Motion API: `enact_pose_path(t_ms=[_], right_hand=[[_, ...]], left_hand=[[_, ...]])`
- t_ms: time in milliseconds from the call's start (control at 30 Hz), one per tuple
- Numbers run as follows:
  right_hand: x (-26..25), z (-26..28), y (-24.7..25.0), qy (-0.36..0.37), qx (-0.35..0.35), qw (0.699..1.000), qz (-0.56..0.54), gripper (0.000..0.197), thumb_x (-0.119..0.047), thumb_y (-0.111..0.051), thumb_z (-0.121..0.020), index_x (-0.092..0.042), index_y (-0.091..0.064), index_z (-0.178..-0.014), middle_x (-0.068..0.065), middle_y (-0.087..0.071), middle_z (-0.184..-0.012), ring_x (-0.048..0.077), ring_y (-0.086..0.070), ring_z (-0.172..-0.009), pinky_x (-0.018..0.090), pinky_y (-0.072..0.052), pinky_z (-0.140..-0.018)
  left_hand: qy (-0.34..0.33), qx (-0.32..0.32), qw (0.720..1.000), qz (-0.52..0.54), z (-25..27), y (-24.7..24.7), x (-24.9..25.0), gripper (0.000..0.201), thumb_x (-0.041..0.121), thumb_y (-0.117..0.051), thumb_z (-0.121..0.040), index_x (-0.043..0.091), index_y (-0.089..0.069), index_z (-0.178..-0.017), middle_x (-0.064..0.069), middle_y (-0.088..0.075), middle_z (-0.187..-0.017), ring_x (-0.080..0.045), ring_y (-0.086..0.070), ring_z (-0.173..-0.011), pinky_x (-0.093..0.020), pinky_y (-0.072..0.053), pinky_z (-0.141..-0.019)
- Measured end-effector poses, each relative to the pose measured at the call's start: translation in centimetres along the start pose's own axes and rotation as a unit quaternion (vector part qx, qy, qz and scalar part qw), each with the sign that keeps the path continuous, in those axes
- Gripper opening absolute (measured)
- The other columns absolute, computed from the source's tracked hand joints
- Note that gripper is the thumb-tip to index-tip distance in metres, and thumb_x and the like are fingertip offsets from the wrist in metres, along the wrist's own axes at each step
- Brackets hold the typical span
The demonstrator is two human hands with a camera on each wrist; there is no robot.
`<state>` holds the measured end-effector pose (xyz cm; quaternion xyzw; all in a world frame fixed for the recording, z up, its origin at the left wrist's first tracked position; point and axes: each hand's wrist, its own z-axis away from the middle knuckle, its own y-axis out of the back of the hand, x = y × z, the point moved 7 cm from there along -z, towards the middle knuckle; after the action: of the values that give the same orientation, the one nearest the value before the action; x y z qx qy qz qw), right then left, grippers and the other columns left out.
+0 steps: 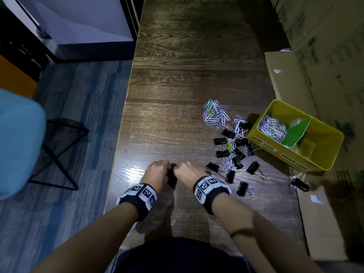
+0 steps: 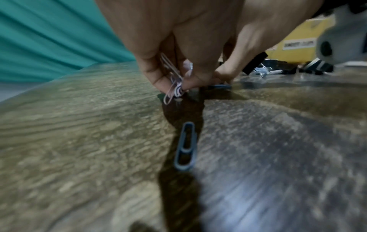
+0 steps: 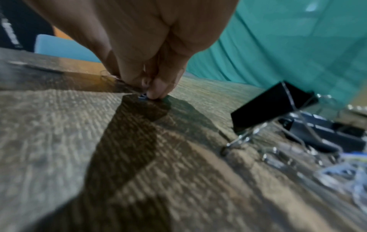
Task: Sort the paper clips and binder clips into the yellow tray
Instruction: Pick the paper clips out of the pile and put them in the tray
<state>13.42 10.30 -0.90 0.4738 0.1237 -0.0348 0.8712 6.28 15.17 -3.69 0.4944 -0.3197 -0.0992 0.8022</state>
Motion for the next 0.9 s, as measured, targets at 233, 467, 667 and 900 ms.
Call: enact_pose_path(t_ms=[233,467,667,900], right_hand=[[3.7,-0.2,-0.7,-0.137,0.050,0.963,-0.225,0.021,-0.015,-0.052,-0.093,-0.005,-0.069,-0.100,0.019,-0.057,-0.078,0.027,-0.057,-0.073,0.028,-0.044,-0.065],[8.5,3.4,-0.3,-0.228,0.253,0.742,-0.577,0.019,-0.012,-0.076,-0.077,-0.009,-0.074,-0.096,0.005,-0.074,-0.073,0.015,-0.064,-0.061,0.022,-0.051,-0.061],[13.7,9.5,4.3,-0.240,0.395,0.606,-0.648,0.025,0.005,-0.073,-0.075,0.001,-0.070,-0.099,0.006,-0.072,-0.082,0.007,-0.067,-0.062,0.022,-0.056,-0.064],[22.9,16.9,7.8,-0.324,0.507,0.594,-0.533,0.022,-0.003,-0.072,-0.076,-0.002,-0.073,-0.097,-0.006,-0.069,-0.074,-0.011,-0.060,-0.056,0.010,-0.050,-0.063]], left_hand=[[0.163,-0.001,0.947,0.278,-0.7,0.7,-4.6,0.026,0.001,-0.074,-0.064,0.024,-0.064,-0.060,-0.001,-0.068,-0.065,-0.017,-0.065,-0.062,-0.025,-0.051,-0.064],[0.261,-0.025,0.758,0.597,-1.1,1.5,-3.3,0.024,-0.018,-0.052,-0.078,0.005,-0.058,-0.084,-0.006,-0.063,-0.063,-0.011,-0.061,-0.050,-0.023,-0.052,-0.047],[0.180,-0.092,0.757,0.622,-5.6,4.4,5.6,0.030,-0.018,-0.045,-0.081,0.005,-0.063,-0.087,-0.001,-0.063,-0.057,-0.008,-0.057,-0.048,-0.020,-0.051,-0.048],[0.085,-0.151,0.782,0.598,-11.4,4.8,21.1,0.023,-0.015,-0.051,-0.079,0.002,-0.064,-0.087,-0.010,-0.059,-0.062,-0.014,-0.054,-0.048,-0.024,-0.050,-0.051]])
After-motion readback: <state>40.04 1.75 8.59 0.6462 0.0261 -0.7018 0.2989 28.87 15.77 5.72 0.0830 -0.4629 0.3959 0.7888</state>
